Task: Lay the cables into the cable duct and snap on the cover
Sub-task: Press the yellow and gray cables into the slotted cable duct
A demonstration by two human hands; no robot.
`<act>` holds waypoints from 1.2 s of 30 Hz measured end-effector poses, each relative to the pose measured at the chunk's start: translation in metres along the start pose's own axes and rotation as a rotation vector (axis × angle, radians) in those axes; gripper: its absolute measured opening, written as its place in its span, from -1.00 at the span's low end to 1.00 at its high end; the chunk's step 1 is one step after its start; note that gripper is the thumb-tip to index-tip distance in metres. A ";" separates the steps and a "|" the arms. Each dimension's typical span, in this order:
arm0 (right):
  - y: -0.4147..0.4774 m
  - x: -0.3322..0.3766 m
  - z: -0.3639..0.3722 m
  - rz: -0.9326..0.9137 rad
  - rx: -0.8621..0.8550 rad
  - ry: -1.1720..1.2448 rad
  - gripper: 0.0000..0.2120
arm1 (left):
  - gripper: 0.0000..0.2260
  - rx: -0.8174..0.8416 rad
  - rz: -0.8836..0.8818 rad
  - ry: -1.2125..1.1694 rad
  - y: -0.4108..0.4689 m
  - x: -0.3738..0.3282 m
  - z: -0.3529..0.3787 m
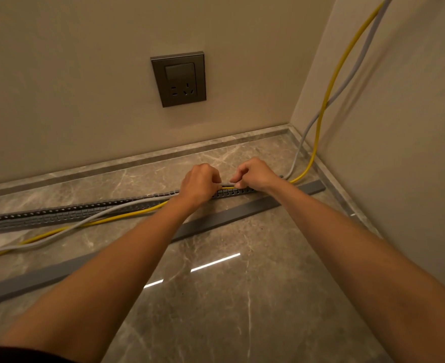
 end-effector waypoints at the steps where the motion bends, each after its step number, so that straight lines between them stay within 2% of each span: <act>1: -0.001 -0.001 0.000 0.000 0.012 0.014 -0.82 | -0.88 -0.017 0.017 0.006 -0.002 -0.001 0.002; 4: -0.009 -0.005 0.000 -0.054 0.016 0.060 -0.81 | -0.87 -0.081 0.126 0.077 -0.008 -0.003 0.008; 8: -0.017 -0.008 0.001 -0.147 -0.102 0.030 -0.86 | -0.84 -0.073 0.262 0.298 -0.013 -0.007 0.014; 12: -0.022 -0.008 -0.001 -0.208 -0.154 -0.196 -0.91 | -0.85 -0.064 0.312 0.478 -0.016 -0.015 0.018; 17: -0.034 -0.019 0.004 -0.238 -0.145 -0.436 -0.79 | -0.91 -0.116 0.423 0.583 -0.033 -0.021 0.017; 19: -0.037 -0.019 0.005 -0.257 -0.147 -0.512 -0.76 | -0.82 -0.128 0.454 0.634 -0.039 -0.019 0.018; 21: -0.038 -0.016 0.008 -0.278 -0.168 -0.583 -0.76 | -0.80 -0.131 0.459 0.681 -0.042 -0.020 0.020; 30: -0.051 -0.016 0.011 -0.264 -0.159 -0.624 -0.72 | -0.82 -0.128 0.434 0.679 -0.047 -0.023 0.019; 36: -0.057 -0.018 0.015 -0.257 -0.154 -0.647 -0.66 | -0.86 -0.088 0.345 0.639 -0.043 -0.021 0.026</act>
Point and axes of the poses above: each hand's wrist, its own y-axis towards the middle knuckle, its own z-axis out of the palm, x = y × z, the point moved 3 cm from there along y, towards the middle knuckle, and after that the axes turned 13 degrees about x, right-handed, at the moved point
